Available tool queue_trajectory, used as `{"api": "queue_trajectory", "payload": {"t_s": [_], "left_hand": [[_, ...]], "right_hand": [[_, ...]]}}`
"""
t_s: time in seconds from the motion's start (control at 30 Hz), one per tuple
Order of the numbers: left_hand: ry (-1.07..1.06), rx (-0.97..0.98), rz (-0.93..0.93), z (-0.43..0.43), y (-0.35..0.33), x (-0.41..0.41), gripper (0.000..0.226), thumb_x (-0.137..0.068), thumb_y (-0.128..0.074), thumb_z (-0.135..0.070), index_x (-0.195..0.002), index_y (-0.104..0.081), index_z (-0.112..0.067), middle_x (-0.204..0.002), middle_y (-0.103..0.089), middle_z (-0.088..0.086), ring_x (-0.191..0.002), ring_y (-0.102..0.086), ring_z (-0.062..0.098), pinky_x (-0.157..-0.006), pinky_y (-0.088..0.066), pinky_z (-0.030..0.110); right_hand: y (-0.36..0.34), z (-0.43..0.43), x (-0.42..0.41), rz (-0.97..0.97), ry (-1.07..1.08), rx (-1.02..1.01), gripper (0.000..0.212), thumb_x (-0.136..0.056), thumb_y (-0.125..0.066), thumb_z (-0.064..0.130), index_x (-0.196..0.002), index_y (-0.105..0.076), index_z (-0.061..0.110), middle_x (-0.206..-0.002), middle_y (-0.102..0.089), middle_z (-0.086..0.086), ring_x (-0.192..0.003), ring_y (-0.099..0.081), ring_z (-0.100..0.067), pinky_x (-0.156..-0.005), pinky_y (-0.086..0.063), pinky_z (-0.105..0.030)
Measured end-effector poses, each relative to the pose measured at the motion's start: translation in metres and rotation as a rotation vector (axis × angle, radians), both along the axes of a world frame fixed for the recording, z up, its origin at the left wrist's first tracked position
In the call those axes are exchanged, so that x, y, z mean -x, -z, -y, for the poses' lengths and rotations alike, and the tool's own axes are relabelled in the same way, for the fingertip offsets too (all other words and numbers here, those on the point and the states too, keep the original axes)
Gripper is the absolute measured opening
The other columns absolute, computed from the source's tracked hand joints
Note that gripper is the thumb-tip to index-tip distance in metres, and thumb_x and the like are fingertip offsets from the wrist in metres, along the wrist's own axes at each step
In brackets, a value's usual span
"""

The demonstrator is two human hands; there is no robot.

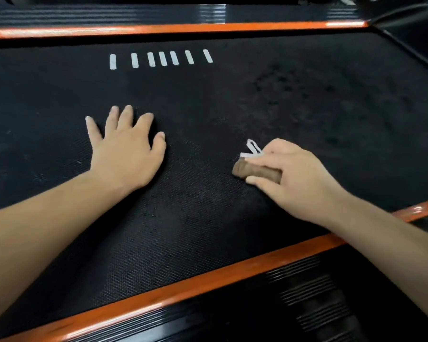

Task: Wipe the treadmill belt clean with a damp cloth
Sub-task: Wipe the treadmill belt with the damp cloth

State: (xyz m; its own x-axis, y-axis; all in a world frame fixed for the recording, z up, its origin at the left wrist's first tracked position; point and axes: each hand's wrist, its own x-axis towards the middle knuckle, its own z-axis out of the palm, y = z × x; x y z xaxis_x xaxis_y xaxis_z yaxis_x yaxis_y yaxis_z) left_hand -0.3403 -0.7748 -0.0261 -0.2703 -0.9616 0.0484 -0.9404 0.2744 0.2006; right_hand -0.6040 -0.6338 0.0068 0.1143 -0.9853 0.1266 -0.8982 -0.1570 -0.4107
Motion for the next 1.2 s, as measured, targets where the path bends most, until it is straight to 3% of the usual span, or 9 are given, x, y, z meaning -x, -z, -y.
{"api": "queue_trajectory", "payload": {"t_s": [0.1,0.2,0.33,0.4,0.53,0.7,0.87,1.03,1.2], "left_hand": [[0.113,0.017,-0.064,-0.007,-0.009,0.024,0.052,-0.104,-0.038,-0.048,-0.149,-0.048,-0.023,-0.164,-0.036,0.010,-0.157,-0.015,0.032,-0.124,0.001,0.064],[0.041,-0.108,-0.119,-0.009,-0.007,0.059,0.055,-0.103,-0.034,-0.052,-0.154,-0.039,-0.029,-0.170,-0.022,0.009,-0.159,-0.005,0.032,-0.124,0.004,0.063],[-0.007,-0.079,-0.029,-0.012,0.007,0.073,0.060,-0.103,-0.023,-0.057,-0.158,-0.024,-0.033,-0.173,-0.005,0.008,-0.159,0.006,0.033,-0.122,0.009,0.065],[-0.009,-0.063,-0.021,-0.013,0.008,0.072,0.060,-0.103,-0.023,-0.057,-0.158,-0.023,-0.034,-0.173,-0.006,0.008,-0.159,0.006,0.032,-0.123,0.008,0.065],[-0.012,-0.076,0.002,-0.014,0.006,0.074,0.061,-0.103,-0.021,-0.058,-0.160,-0.020,-0.036,-0.173,-0.004,0.007,-0.159,0.007,0.031,-0.123,0.008,0.064],[-0.015,-0.105,0.043,-0.016,0.001,0.074,0.064,-0.103,-0.017,-0.059,-0.164,-0.010,-0.040,-0.174,0.003,0.001,-0.159,0.013,0.026,-0.124,0.010,0.061],[-0.037,-0.120,0.047,-0.016,-0.001,0.076,0.065,-0.102,-0.018,-0.059,-0.164,-0.012,-0.040,-0.174,0.001,0.001,-0.159,0.012,0.025,-0.124,0.009,0.061],[-0.027,-0.116,0.047,-0.016,-0.001,0.076,0.066,-0.102,-0.017,-0.059,-0.164,-0.012,-0.038,-0.174,0.002,0.003,-0.159,0.012,0.027,-0.123,0.010,0.063],[-0.012,-0.142,0.091,-0.016,-0.003,0.081,0.064,-0.105,-0.014,-0.053,-0.165,-0.008,-0.030,-0.173,0.005,0.011,-0.158,0.014,0.034,-0.120,0.009,0.069]], "right_hand": [[-0.004,0.029,0.045,-0.103,0.111,0.061,0.019,-0.089,-0.073,0.031,-0.108,-0.076,0.029,-0.090,-0.058,-0.002,-0.091,-0.059,-0.022,-0.076,-0.036,-0.026],[0.004,0.050,0.074,-0.102,0.380,0.098,0.023,-0.091,-0.068,0.039,-0.108,-0.076,0.025,-0.094,-0.057,-0.004,-0.096,-0.059,-0.026,-0.076,-0.033,-0.025],[0.006,0.018,0.034,0.005,0.024,0.029,0.020,-0.090,-0.069,0.040,-0.107,-0.076,0.031,-0.093,-0.056,0.005,-0.092,-0.054,-0.012,-0.080,-0.039,-0.017],[0.005,0.035,0.052,-0.047,-0.011,0.062,0.017,-0.091,-0.070,0.037,-0.104,-0.076,0.028,-0.091,-0.058,0.000,-0.090,-0.056,-0.018,-0.080,-0.043,-0.028],[0.017,0.089,0.086,-0.088,0.340,0.159,0.028,-0.093,-0.063,0.042,-0.113,-0.073,0.025,-0.097,-0.055,-0.005,-0.096,-0.056,-0.027,-0.079,-0.041,-0.031],[0.011,0.069,0.069,-0.005,-0.089,0.074,0.023,-0.090,-0.071,0.034,-0.113,-0.075,0.034,-0.093,-0.058,-0.003,-0.092,-0.054,-0.020,-0.081,-0.042,-0.030],[0.017,0.150,0.095,-0.059,0.365,0.184,0.032,-0.091,-0.063,0.045,-0.120,-0.072,0.034,-0.108,-0.059,-0.010,-0.106,-0.057,-0.036,-0.090,-0.049,-0.041],[0.020,0.121,0.058,-0.011,-0.081,0.150,0.026,-0.090,-0.065,0.041,-0.115,-0.074,0.038,-0.099,-0.061,-0.005,-0.096,-0.054,-0.029,-0.084,-0.042,-0.035],[0.027,0.173,0.076,-0.025,0.355,0.217,0.033,-0.088,-0.062,0.049,-0.117,-0.073,0.037,-0.098,-0.050,0.005,-0.104,-0.057,-0.028,-0.086,-0.043,-0.030]]}}
